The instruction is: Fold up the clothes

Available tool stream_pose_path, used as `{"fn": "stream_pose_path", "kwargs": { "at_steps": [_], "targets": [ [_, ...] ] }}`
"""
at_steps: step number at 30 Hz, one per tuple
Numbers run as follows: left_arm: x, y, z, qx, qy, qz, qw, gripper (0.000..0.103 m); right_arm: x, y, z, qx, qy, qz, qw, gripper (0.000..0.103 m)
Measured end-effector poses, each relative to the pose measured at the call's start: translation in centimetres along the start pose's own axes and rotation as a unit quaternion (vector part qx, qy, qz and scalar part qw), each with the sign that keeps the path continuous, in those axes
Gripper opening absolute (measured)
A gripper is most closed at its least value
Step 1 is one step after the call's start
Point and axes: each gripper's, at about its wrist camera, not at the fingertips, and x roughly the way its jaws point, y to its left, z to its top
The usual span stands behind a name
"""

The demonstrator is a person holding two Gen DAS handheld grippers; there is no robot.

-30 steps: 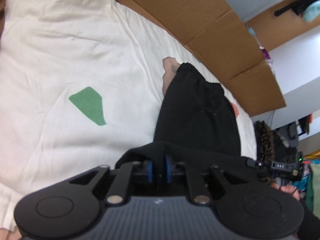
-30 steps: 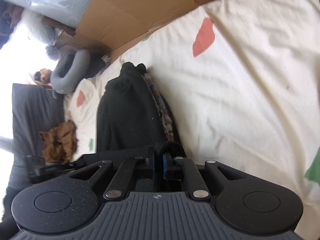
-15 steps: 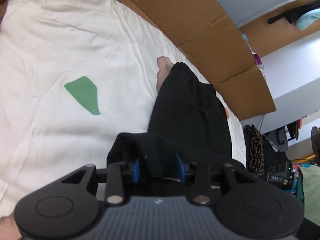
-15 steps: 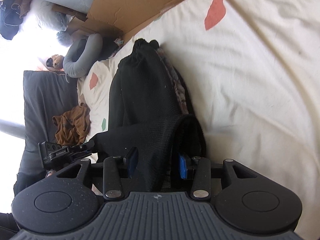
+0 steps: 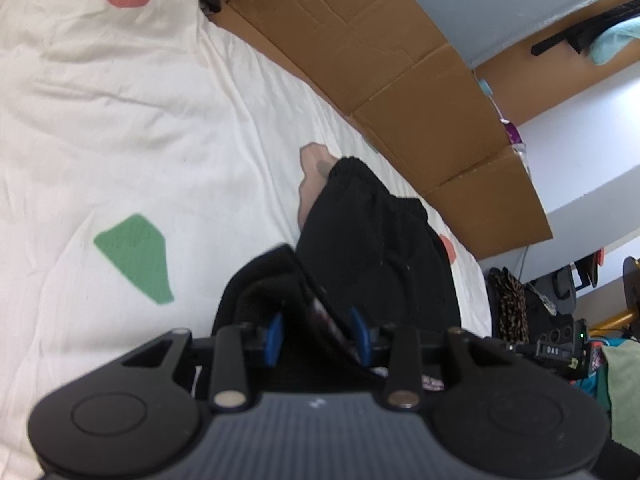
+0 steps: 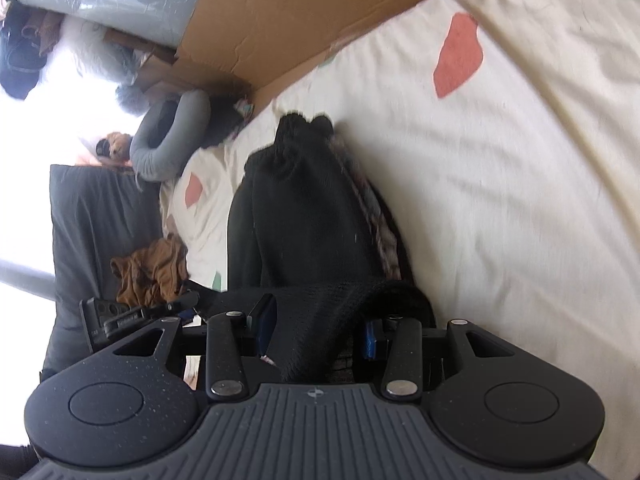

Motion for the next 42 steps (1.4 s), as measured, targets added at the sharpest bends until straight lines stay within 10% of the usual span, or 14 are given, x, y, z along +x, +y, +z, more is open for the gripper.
{"fn": "stream_pose_path", "kwargs": {
  "at_steps": [34, 36, 42],
  "targets": [
    [0.5, 0.0, 1.8, 0.068, -0.014, 0.093, 0.9932, 0.03, -1.7, 1.0, 3.2, -0.076, -0.09, -0.088, 0.989, 0.051],
    [0.7, 0.0, 1.7, 0.078, -0.015, 0.098, 0.992, 0.009, -1.5, 1.1, 3.3, -0.084, -0.089, -0.094, 0.988, 0.04],
    [0.1, -0.6, 1.7, 0.106, -0.032, 0.108, 0.988, 0.003, -1.4, 1.7, 3.6, -0.109, -0.099, -0.107, 0.983, 0.003]
  ]
}}
